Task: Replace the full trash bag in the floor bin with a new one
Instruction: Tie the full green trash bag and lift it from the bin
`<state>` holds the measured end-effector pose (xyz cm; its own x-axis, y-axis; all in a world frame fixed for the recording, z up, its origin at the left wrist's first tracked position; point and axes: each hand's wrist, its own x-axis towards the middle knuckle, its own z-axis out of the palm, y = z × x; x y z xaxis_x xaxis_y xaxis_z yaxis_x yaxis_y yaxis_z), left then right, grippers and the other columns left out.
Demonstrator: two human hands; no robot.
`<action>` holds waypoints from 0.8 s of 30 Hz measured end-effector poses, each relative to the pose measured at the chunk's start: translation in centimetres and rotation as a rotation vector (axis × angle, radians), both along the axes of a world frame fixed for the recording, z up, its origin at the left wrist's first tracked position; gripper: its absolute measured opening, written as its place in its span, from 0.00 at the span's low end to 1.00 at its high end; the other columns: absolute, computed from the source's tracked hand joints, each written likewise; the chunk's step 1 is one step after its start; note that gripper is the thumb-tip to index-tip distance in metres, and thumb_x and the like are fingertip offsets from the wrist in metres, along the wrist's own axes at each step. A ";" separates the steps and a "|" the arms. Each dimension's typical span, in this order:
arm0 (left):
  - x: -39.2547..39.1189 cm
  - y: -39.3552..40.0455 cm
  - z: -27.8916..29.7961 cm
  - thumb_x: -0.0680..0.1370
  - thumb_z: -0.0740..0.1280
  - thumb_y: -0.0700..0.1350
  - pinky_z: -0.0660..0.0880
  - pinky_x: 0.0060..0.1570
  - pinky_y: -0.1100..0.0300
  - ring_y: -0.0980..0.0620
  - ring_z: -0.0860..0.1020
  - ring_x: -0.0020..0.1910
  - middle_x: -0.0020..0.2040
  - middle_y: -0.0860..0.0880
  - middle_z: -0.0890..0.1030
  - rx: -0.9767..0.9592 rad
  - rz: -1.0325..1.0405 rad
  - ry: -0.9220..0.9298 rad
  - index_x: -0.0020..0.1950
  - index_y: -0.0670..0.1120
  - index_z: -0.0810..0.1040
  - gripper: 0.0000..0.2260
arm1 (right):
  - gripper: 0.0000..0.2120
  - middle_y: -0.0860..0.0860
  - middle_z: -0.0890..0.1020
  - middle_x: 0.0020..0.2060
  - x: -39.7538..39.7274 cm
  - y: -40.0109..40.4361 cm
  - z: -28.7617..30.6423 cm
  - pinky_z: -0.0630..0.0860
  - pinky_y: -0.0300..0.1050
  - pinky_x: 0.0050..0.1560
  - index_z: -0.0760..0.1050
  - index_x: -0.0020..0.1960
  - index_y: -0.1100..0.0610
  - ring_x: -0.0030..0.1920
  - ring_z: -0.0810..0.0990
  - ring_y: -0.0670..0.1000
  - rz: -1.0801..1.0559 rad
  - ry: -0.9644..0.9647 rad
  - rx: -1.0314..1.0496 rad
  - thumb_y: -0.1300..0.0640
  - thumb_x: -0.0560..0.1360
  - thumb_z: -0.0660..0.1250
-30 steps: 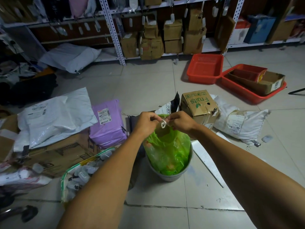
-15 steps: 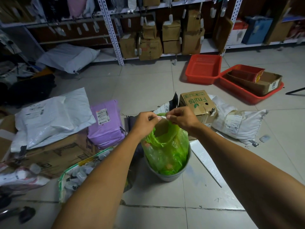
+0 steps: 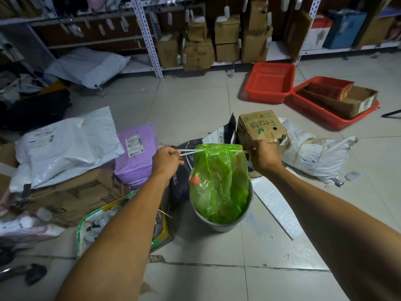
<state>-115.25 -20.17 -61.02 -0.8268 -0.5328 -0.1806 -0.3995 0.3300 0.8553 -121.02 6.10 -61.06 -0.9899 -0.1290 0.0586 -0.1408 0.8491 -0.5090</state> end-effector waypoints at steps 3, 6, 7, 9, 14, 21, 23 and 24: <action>0.3 -0.4 0.1 0.80 0.62 0.41 0.79 0.47 0.51 0.51 0.84 0.39 0.46 0.45 0.84 -0.029 0.015 -0.021 0.43 0.46 0.77 0.08 | 0.10 0.64 0.83 0.47 0.1 0.5 0.1 0.78 0.51 0.45 0.81 0.50 0.64 0.46 0.80 0.64 -0.029 -0.002 0.033 0.69 0.74 0.63; 0.4 -0.6 0.6 0.81 0.61 0.41 0.78 0.43 0.53 0.50 0.84 0.39 0.44 0.45 0.84 -0.066 0.035 -0.047 0.47 0.43 0.79 0.07 | 0.10 0.64 0.83 0.49 -0.1 1.0 0.1 0.74 0.48 0.43 0.80 0.52 0.65 0.47 0.80 0.63 -0.066 -0.029 0.039 0.70 0.74 0.63; 0.4 -0.7 0.9 0.81 0.61 0.41 0.78 0.41 0.54 0.50 0.83 0.38 0.44 0.44 0.84 -0.069 0.044 -0.050 0.48 0.42 0.78 0.07 | 0.10 0.64 0.83 0.49 -0.2 1.2 0.1 0.73 0.47 0.42 0.80 0.52 0.65 0.47 0.80 0.63 -0.071 -0.034 0.042 0.70 0.74 0.62; 0.2 -0.8 1.2 0.81 0.61 0.42 0.78 0.41 0.54 0.49 0.83 0.38 0.44 0.43 0.85 -0.057 0.054 -0.047 0.46 0.43 0.78 0.08 | 0.09 0.64 0.83 0.49 -0.4 1.5 0.2 0.71 0.46 0.42 0.79 0.51 0.65 0.47 0.80 0.62 -0.084 -0.041 0.047 0.69 0.75 0.62; -0.8 -0.7 1.9 0.80 0.59 0.41 0.76 0.41 0.53 0.45 0.85 0.40 0.46 0.43 0.86 -0.014 0.069 -0.035 0.46 0.43 0.79 0.09 | 0.09 0.63 0.82 0.50 -0.6 1.6 0.4 0.73 0.47 0.43 0.79 0.51 0.65 0.44 0.77 0.59 -0.120 -0.058 0.053 0.69 0.75 0.61; -0.1 -0.8 1.8 0.81 0.59 0.40 0.66 0.26 0.62 0.36 0.84 0.46 0.45 0.40 0.85 -0.059 0.078 -0.054 0.38 0.45 0.75 0.12 | 0.10 0.64 0.82 0.50 -0.2 2.1 -0.1 0.79 0.56 0.50 0.78 0.52 0.65 0.48 0.80 0.62 -0.129 -0.055 0.048 0.70 0.74 0.61; 0.0 -0.5 2.1 0.81 0.58 0.40 0.65 0.25 0.63 0.36 0.82 0.49 0.46 0.40 0.85 -0.059 0.078 -0.049 0.41 0.43 0.75 0.11 | 0.09 0.63 0.82 0.50 -0.2 2.1 -0.1 0.78 0.54 0.49 0.77 0.52 0.65 0.47 0.79 0.61 -0.126 -0.050 0.035 0.69 0.75 0.60; 0.0 -0.4 2.1 0.81 0.58 0.40 0.64 0.25 0.63 0.37 0.82 0.49 0.47 0.40 0.84 -0.060 0.078 -0.048 0.43 0.42 0.76 0.10 | 0.09 0.63 0.81 0.50 -0.2 2.1 -0.1 0.76 0.52 0.47 0.77 0.52 0.66 0.47 0.78 0.61 -0.127 -0.052 0.028 0.68 0.76 0.60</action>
<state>-115.23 -20.57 -58.88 -0.7734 -0.6066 -0.1842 -0.4657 0.3466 0.8142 -121.21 8.17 -61.15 -1.0000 -0.0031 0.0047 -0.0049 0.8724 -0.4887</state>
